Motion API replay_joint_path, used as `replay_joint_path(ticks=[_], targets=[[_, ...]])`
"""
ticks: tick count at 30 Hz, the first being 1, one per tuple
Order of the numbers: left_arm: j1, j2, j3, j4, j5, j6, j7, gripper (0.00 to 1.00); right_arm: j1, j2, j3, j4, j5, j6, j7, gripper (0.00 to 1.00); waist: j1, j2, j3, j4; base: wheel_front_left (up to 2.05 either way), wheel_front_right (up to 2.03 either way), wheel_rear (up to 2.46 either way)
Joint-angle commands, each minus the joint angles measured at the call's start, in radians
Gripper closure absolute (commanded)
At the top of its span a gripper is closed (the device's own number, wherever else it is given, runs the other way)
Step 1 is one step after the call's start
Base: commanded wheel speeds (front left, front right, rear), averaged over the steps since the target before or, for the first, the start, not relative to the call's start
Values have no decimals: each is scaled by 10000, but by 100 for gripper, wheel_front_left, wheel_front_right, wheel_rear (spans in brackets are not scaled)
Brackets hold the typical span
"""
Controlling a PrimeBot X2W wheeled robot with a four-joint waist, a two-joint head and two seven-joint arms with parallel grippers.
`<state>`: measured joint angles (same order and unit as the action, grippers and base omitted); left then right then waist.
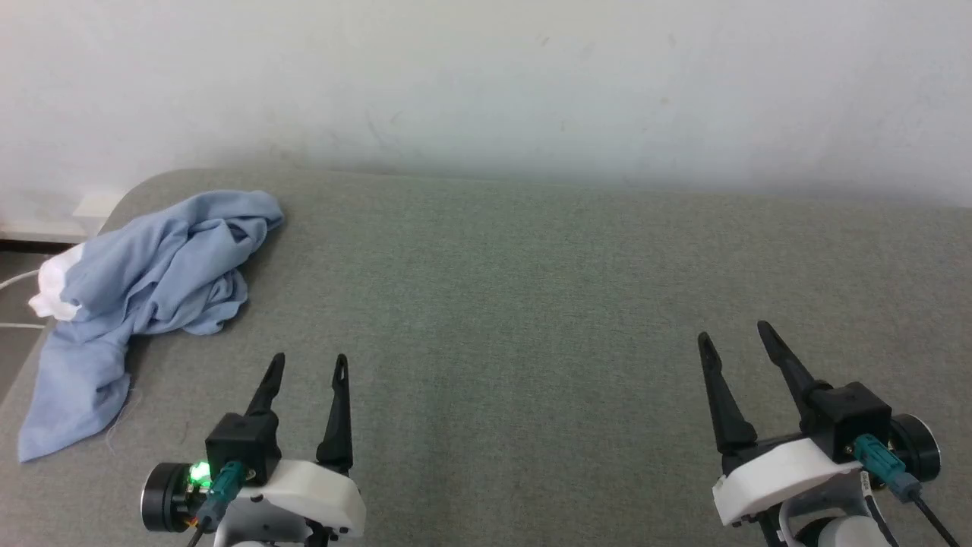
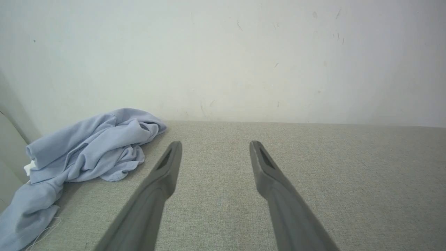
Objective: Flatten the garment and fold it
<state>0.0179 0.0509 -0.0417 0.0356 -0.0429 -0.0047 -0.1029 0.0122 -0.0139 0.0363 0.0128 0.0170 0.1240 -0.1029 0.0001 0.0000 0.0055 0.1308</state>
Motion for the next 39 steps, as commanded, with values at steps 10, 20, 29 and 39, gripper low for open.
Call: replay_joint_path(ticks=[10, 20, 29, 39], targets=[[59, -3, -61, 85, -70, 23, -275, 0, 22, -5, 64, -10, 11, 31, -283, 0, -1, 0, -53, 758, 0, 0, 0], [80, -4, -129, 97, -123, 31, -471, 0, 26, -6, 114, 93, -11, 37, -478, 0, -1, 0, -59, 1462, 0, 0, 0], [94, -4, -201, 71, -194, 96, -647, 0, -33, -7, 253, 184, -156, 41, -653, 0, -1, 0, -14, 2054, 0, 0, 0], [112, -5, -266, 100, -251, 138, -842, 0, -45, -8, 412, 303, -186, 47, -847, 0, -1, 0, -27, 2601, 0, 0, 0]])
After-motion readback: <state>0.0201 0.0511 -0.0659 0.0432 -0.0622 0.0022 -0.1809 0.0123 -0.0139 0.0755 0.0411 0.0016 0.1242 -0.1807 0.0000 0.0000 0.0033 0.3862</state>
